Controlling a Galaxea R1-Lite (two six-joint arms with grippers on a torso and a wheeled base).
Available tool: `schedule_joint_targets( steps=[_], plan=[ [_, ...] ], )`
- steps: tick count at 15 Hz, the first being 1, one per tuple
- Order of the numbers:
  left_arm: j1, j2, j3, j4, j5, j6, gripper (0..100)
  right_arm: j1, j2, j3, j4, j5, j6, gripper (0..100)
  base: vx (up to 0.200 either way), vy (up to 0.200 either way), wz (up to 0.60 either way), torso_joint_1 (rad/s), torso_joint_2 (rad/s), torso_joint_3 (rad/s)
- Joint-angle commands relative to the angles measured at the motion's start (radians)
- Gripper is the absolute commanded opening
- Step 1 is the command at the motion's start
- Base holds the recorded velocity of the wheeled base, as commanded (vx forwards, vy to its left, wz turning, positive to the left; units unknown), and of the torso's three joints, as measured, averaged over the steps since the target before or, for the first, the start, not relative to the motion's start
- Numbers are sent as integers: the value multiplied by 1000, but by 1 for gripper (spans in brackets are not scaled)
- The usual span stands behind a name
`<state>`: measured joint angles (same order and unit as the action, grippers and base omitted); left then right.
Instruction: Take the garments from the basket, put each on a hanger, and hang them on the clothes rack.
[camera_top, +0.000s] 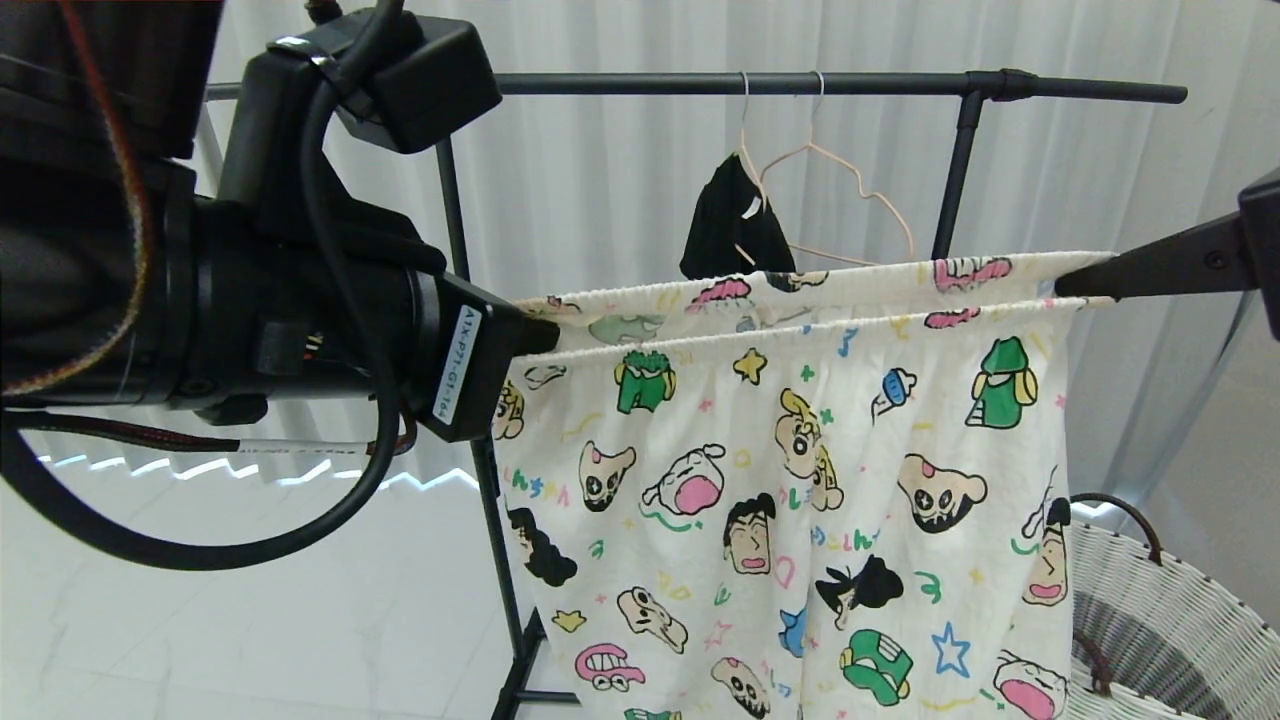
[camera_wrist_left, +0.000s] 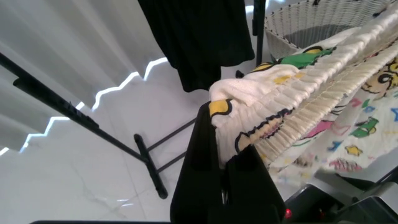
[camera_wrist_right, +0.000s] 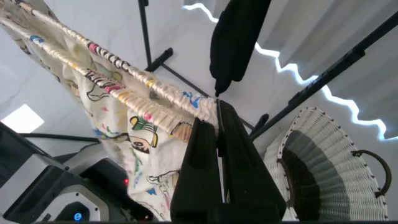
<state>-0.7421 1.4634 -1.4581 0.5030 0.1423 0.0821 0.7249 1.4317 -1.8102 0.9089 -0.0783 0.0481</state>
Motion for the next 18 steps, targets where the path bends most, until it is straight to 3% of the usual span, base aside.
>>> schedule_joint_targets(
  steps=[1, 11, 12, 18],
  plan=[
    [1, 3, 12, 0, 3, -4, 0, -1, 0, 0, -1, -3, 3, 0, 0, 0, 0, 0, 0, 0],
    [1, 3, 10, -20, 8, 2, 0, -2, -4, 0, -1, -15, 6, 0, 0, 0, 0, 0, 0, 0],
    [1, 5, 10, -21, 8, 2, 0, -2, -4, 0, 1, -17, 7, 100, 0, 0, 0, 0, 0, 0],
    [3, 18, 15, -20, 20, 4, 0, -4, -13, 2, -1, -17, 21, 100, 0, 0, 0, 0, 0, 0]
  ],
)
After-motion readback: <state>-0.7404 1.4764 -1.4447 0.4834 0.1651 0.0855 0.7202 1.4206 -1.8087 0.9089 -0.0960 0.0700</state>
